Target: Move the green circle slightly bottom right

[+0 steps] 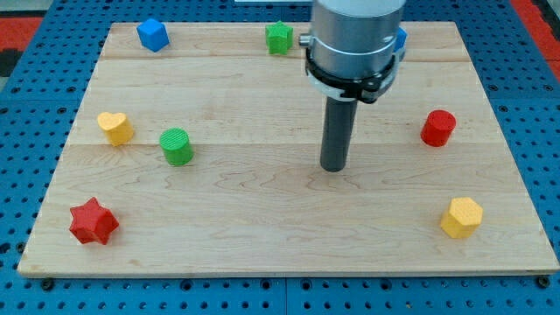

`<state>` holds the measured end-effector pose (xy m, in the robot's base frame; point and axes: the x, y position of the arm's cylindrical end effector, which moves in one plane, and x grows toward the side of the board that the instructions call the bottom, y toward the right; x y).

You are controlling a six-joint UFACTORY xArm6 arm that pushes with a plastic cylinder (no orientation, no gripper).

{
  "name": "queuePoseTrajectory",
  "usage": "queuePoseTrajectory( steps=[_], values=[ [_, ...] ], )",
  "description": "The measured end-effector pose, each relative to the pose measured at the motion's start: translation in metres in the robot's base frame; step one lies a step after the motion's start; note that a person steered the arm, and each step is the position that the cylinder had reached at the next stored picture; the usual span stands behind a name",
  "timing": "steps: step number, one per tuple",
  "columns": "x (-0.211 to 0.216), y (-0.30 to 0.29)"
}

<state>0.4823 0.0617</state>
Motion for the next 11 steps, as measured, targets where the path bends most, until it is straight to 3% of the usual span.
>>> queuePoseTrajectory(
  steps=[2, 3, 4, 5, 6, 8, 11],
  values=[
    [-0.099, -0.082],
    [-0.105, -0.147],
    [-0.105, -0.155],
    [-0.105, -0.21],
    [-0.111, -0.211],
    [-0.073, -0.247],
    [-0.034, -0.203]
  ],
)
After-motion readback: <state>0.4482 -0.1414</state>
